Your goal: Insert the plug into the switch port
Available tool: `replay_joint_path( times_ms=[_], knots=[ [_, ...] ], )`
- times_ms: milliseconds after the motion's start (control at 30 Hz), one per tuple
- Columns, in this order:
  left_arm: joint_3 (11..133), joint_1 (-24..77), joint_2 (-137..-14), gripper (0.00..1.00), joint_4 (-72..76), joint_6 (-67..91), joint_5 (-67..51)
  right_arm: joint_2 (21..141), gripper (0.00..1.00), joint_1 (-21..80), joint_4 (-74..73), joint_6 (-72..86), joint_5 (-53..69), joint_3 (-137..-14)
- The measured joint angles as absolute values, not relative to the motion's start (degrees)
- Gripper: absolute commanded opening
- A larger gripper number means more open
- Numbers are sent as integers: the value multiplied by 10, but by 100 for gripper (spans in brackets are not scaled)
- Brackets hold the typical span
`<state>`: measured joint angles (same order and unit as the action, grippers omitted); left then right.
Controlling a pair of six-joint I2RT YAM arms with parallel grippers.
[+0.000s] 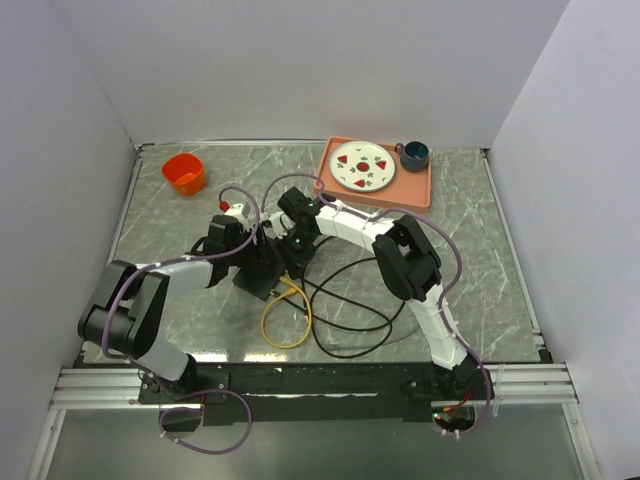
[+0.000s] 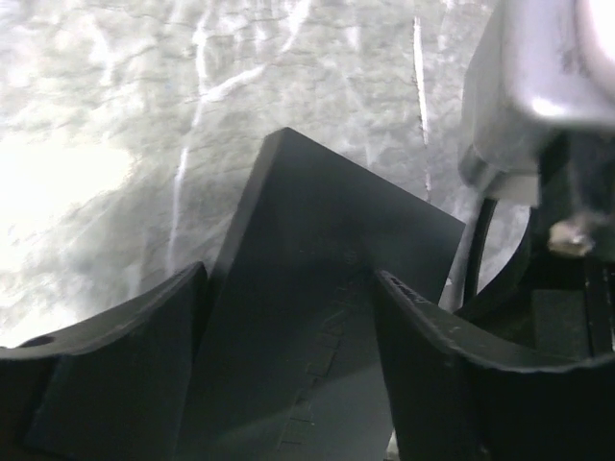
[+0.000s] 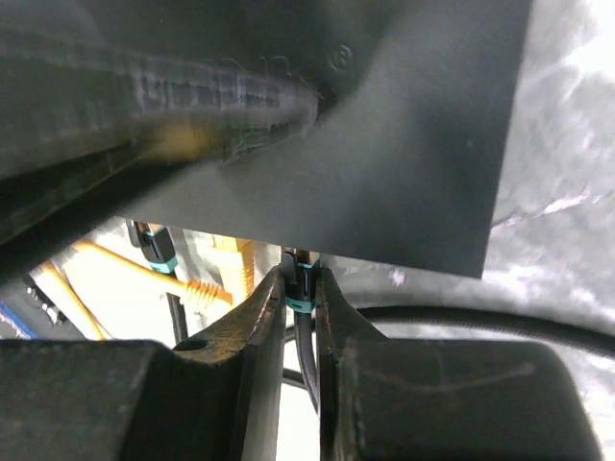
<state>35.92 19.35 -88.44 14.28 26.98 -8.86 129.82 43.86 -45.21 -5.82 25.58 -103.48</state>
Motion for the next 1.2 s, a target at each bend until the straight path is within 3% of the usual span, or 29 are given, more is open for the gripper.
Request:
replay_joint_path(
  times_ms=[33, 67, 133, 267, 367, 533, 967, 1200],
  knots=[
    [359, 194, -880, 79, 137, 272, -81, 1299, 9, 439, -447, -59, 256, -1035],
    [359, 194, -877, 80, 131, 276, -75, 1299, 23, 439, -441, -58, 256, -1035],
    [360, 191, -872, 82, 123, 282, -65, 1299, 28, 440, -428, -58, 251, -1035],
    [377, 178, -869, 86, 79, 295, -53, 1297, 60, 442, -367, -47, 240, -1027],
    [400, 174, -870, 88, 37, 296, -37, 1291, 77, 443, -334, -40, 224, -1018],
    [445, 165, -871, 89, -3, 297, -25, 1250, 97, 437, -264, -24, 158, -955],
    [470, 165, -783, 88, -30, 292, -13, 966, 99, 408, -159, 7, -20, -712],
    [462, 165, -744, 88, -32, 287, -33, 842, 99, 302, -127, 64, -108, -609]
  ],
)
